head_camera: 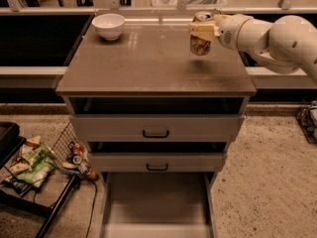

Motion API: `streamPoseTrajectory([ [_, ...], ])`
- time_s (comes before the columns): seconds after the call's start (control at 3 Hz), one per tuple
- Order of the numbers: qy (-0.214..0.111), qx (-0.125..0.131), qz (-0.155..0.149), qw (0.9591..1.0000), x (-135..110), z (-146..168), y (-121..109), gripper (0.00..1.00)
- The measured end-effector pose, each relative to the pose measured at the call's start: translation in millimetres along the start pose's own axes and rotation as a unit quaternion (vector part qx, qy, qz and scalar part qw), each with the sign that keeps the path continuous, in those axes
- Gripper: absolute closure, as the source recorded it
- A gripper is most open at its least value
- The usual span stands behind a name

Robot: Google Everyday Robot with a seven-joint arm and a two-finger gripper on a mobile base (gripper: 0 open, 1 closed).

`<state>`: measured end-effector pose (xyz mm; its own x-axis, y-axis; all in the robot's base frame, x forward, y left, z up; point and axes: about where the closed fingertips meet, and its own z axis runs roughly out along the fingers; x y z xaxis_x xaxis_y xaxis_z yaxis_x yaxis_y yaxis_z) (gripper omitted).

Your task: Pick orange can from bottom drawer and place on counter

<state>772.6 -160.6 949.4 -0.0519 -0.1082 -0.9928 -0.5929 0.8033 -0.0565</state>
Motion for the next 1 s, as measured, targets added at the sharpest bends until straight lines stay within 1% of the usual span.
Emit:
streamPoseTrajectory([
  [0.33,0.015,0.035,-0.018,0.9991,15.4,41.8,-18.1,1.0],
  [0.67,0.023,0.051,-0.018,0.9983,34.2,74.8,-31.2,1.0],
  [1.0,0.041,0.059,0.002,0.9974,56.2,94.9,-41.3,0.82],
])
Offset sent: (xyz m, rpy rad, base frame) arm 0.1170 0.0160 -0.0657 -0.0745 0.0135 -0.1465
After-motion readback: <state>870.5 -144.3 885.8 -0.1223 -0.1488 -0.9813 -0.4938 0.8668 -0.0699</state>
